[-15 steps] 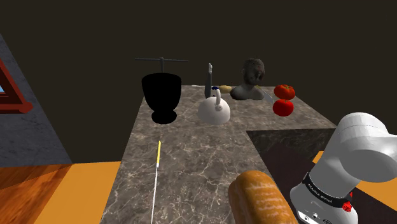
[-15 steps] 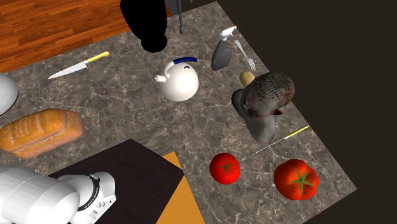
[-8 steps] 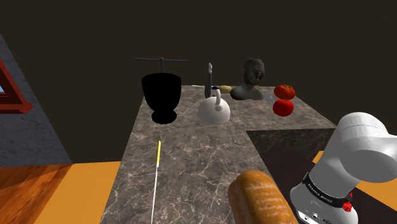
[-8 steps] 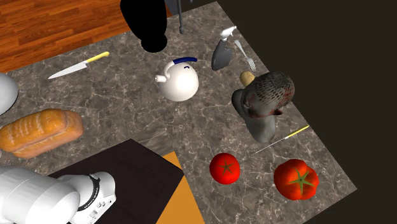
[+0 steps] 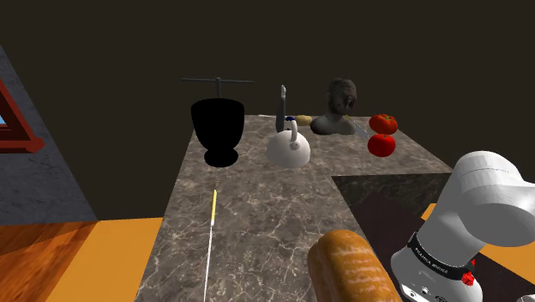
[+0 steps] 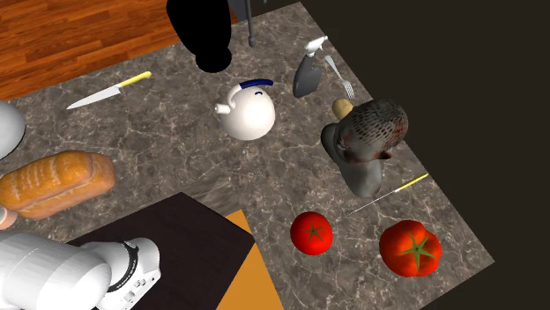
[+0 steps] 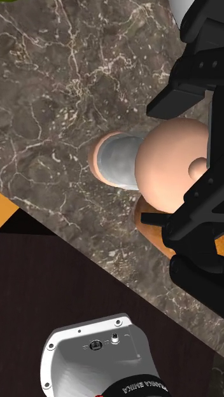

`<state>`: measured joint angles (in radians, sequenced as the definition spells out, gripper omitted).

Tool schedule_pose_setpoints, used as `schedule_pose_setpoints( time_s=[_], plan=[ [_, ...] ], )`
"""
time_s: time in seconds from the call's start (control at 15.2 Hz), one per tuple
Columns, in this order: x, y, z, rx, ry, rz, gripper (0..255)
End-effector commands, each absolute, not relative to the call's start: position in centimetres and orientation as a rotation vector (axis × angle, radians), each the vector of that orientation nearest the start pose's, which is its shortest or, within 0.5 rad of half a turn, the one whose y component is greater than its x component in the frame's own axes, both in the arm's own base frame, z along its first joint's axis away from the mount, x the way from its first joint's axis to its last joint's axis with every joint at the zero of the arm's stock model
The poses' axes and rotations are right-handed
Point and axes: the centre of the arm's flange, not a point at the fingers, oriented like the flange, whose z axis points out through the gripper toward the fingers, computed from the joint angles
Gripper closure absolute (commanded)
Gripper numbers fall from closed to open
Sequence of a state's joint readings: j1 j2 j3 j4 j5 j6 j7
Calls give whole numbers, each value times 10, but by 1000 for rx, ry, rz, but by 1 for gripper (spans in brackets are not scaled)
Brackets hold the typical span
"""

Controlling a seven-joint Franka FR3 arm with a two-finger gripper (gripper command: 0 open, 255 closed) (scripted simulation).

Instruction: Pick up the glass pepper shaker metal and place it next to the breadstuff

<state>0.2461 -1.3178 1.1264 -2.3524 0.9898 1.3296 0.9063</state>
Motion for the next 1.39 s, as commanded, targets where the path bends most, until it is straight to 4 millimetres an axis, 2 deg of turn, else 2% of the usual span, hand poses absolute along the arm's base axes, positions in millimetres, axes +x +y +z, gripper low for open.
schedule_pose_setpoints(
  time_s=[0.0, 0.53, 0.59, 0.92, 1.19, 1.32],
  plan=[
    [-92, 403, 406, -3290, -42, 8, 255],
    [-92, 403, 406, -3290, -42, 8, 255],
    [-92, 403, 406, -3290, -42, 8, 0],
    [-92, 403, 406, -3290, -42, 8, 0],
    [-92, 410, 456, -3290, -42, 8, 0],
    [-92, 410, 456, -3290, -42, 8, 0]
  ],
)
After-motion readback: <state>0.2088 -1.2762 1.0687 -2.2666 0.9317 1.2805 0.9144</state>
